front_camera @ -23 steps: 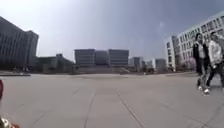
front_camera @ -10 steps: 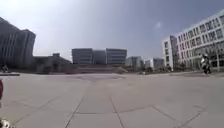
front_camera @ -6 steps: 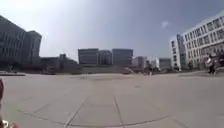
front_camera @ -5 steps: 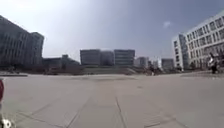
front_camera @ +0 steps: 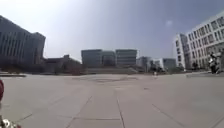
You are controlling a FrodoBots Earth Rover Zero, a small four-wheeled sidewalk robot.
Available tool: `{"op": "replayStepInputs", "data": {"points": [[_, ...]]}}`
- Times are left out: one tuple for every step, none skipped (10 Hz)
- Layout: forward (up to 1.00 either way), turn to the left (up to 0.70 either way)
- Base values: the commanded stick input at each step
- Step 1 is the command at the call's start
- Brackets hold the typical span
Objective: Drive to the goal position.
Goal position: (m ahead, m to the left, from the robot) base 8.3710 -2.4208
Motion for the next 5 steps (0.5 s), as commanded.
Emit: {"op": "replayStepInputs", "data": {"points": [[1.0,0.0],[1.0,0.0],[1.0,0.0],[1.0,0.0],[1.0,0.0]]}}
